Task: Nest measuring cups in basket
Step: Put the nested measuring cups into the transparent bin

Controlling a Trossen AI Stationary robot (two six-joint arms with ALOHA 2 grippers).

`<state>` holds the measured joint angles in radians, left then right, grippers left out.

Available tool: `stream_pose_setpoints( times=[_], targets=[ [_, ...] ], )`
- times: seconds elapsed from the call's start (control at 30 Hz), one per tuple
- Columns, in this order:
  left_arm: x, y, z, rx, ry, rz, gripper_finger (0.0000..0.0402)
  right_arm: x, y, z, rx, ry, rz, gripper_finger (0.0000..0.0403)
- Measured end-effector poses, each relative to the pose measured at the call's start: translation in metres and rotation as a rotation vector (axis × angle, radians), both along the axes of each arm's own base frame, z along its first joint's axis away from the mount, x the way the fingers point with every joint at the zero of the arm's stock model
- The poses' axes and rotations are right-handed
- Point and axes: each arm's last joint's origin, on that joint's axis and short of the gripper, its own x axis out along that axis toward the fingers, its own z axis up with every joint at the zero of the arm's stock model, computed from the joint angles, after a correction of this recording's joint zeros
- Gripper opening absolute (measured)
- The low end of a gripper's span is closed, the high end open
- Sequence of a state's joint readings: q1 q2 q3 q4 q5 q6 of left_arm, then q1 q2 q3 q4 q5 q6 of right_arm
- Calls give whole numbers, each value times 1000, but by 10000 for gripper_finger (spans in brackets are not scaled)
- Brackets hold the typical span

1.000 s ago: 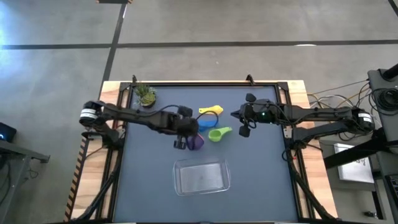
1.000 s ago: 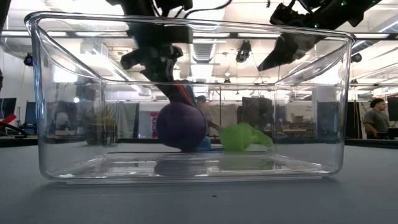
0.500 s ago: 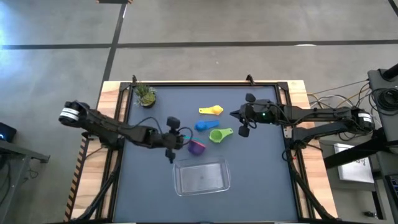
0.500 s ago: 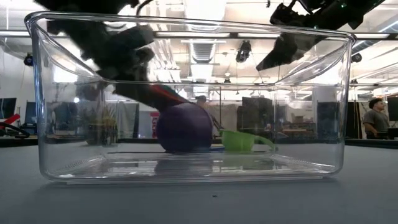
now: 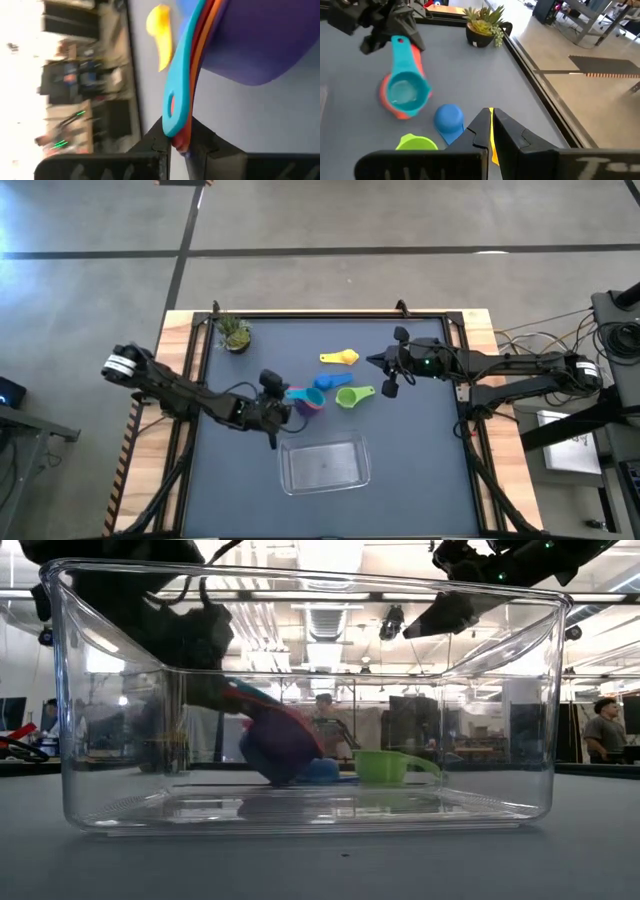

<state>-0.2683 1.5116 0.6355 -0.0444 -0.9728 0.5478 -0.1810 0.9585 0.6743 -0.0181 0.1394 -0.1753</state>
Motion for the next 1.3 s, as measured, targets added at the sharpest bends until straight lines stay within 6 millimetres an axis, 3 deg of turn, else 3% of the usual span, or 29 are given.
stream_pose_setpoints(
  times=[0.1,0.37,0.6,0.8,1.07,1.3],
  targets=[
    [-2,2,-6,67,24,27,8,0,0,0,0,1,0,9],
    [0,1,-18,40,22,46,18,0,0,-2,2,10,0,9],
    [-3,-3,-28,-157,130,-68,129,0,0,-2,5,11,7,9],
    [-9,-3,-27,-240,104,-11,195,-1,0,-4,6,16,7,9],
    [-15,-3,-9,-355,116,94,216,-2,1,-10,21,31,12,9],
    [-21,-2,21,-489,-7,171,206,1,6,-29,116,150,168,11]
  ],
)
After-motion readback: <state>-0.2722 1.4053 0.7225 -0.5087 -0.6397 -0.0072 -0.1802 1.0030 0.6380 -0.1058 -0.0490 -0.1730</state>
